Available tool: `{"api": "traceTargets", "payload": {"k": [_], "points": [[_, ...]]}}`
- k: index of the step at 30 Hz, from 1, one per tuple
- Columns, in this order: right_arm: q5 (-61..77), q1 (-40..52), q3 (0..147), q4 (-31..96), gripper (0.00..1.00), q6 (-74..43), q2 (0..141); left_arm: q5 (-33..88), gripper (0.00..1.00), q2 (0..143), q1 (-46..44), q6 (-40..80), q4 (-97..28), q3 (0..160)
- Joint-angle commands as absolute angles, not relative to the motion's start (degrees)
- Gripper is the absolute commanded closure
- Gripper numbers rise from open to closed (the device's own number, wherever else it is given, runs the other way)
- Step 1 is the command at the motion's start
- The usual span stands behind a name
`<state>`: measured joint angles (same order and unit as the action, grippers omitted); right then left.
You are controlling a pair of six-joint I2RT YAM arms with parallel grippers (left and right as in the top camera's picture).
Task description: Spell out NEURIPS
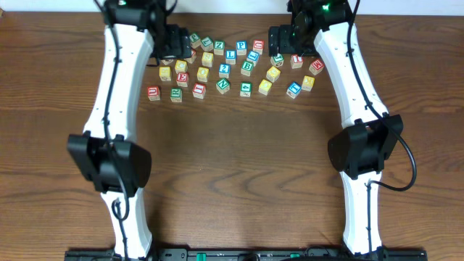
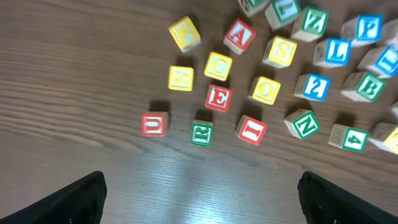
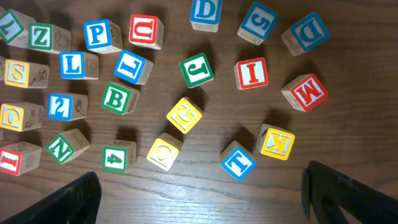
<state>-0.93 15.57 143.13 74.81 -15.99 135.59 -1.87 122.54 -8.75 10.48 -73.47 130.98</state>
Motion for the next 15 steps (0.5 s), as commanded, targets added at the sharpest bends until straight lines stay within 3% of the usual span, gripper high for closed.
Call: {"api": "traceTargets", "payload": {"k": [1, 10, 15], "points": [[-1.58, 14.48, 144.33, 74.83, 0.01, -16.69, 134.87, -2.13, 0.03, 124.97, -9.28, 10.46, -73.52, 131.46], [4.29, 9.34, 144.33, 77.01, 0.11, -16.69, 134.80, -1.74, 0.04, 126.26, -9.74, 14.31, -74.00, 131.44], [4.86, 7.51, 144.33, 78.43, 0.11, -16.69, 134.80, 1.85, 0.08, 127.66, -9.74, 14.31, -74.61, 131.20]]}}
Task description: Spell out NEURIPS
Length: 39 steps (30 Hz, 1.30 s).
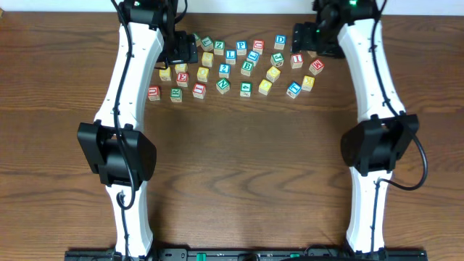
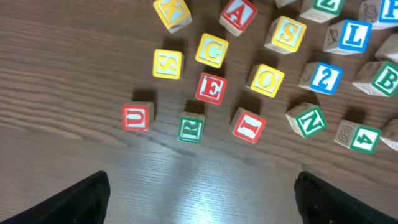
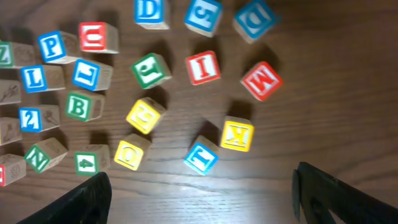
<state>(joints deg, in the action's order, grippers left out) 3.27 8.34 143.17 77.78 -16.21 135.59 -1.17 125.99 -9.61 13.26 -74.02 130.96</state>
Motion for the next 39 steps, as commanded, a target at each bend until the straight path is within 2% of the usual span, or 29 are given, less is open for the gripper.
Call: {"api": "traceTargets", "payload": {"k": [1, 10, 39], "points": [[4.86, 7.38, 144.33, 78.67, 0.11, -16.69, 134.80, 2.28, 0.08, 127.98, -9.74, 14.31, -74.72, 131.17], [4.84, 6.96, 144.31, 80.01, 0.05, -16.67, 134.80, 2.37, 0.08, 129.51, -9.74, 14.28, -74.56, 130.39], [4.64, 6.96, 144.31, 80.60, 0.01, -16.69, 134.80, 2.39, 0.09, 131.61, -6.13, 15.38, -71.59, 127.72]]}}
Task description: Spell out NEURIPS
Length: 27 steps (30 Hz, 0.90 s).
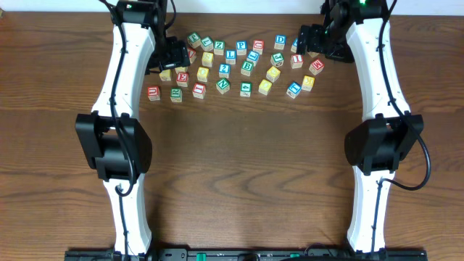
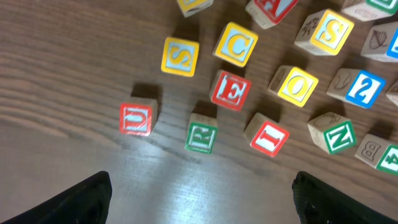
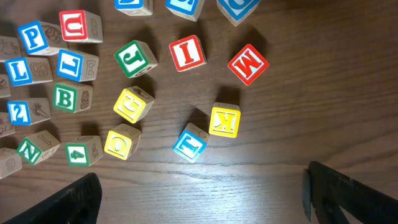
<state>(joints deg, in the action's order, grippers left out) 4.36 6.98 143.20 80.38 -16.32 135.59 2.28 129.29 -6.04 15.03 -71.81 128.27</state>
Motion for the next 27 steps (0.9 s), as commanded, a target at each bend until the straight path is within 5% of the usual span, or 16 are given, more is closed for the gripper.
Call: {"api": "traceTargets", "payload": {"k": [1, 27], "points": [[4.64, 6.96, 144.31, 80.55, 0.01, -16.69, 134.80, 2.39, 0.09, 132.03, -6.13, 15.38, -71.26, 127.72], [4.67, 6.96, 144.31, 80.58, 0.01, -16.69, 134.80, 2.37, 0.12, 133.71, -6.57, 15.55, -60.53, 127.72]]}}
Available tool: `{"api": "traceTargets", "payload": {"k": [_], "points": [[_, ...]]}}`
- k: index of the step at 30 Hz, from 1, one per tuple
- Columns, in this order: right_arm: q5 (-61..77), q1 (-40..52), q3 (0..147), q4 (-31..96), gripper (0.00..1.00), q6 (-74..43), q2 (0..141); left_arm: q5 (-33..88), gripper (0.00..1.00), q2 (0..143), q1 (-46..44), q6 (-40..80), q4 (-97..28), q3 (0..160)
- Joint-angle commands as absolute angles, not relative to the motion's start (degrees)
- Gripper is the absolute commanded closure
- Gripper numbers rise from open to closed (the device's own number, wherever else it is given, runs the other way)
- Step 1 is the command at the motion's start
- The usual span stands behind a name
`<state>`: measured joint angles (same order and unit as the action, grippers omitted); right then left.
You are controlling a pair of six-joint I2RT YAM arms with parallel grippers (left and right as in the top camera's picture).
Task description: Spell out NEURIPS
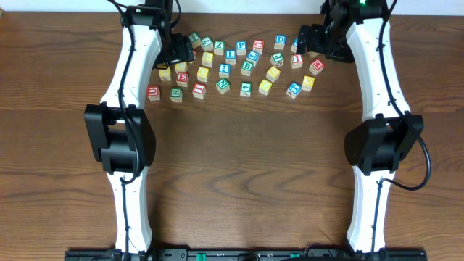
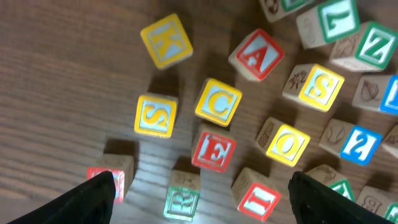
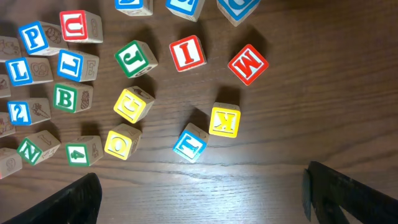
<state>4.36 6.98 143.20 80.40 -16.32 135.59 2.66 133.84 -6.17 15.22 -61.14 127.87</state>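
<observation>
Letter blocks lie scattered at the table's far middle. In the left wrist view I see yellow S, red E, green R, red I and red U, half hidden behind one finger. My left gripper hangs open above them, holding nothing. The right wrist view shows blue P, another red U, red I and green N. My right gripper is open over bare wood near blue T.
Other blocks lie among these: yellow K, red A, yellow C, yellow O, red M, green J, green B. Bare brown wood stretches in front of the blocks.
My left gripper has moved farther back over the left blocks, so K and A now show and the red U sits at its finger. The right gripper has not moved.
Both grippers hung open above the block cluster at first. Then the right one stood farther right, near M and K, and stayed there. The left one stood over U, R and E, and is now farther back. No block has moved.
</observation>
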Motion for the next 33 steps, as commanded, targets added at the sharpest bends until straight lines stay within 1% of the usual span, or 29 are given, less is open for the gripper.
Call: {"api": "traceTargets", "payload": {"k": [1, 12, 18, 33], "points": [[4.67, 6.96, 144.31, 80.58, 0.01, -16.69, 134.80, 2.37, 0.12, 133.69, -6.66, 15.55, -60.20, 127.72], [4.67, 6.96, 144.31, 80.58, 0.01, -16.69, 134.80, 2.35, 0.13, 133.75, -7.49, 15.53, -59.27, 127.72], [4.67, 6.96, 144.31, 80.58, 0.01, -16.69, 134.80, 2.33, 0.19, 133.75, -7.57, 15.55, -59.31, 127.70], [4.67, 6.96, 144.31, 80.58, 0.01, -16.69, 134.80, 2.37, 0.20, 133.78, -7.60, 15.55, -55.94, 122.13]]}}
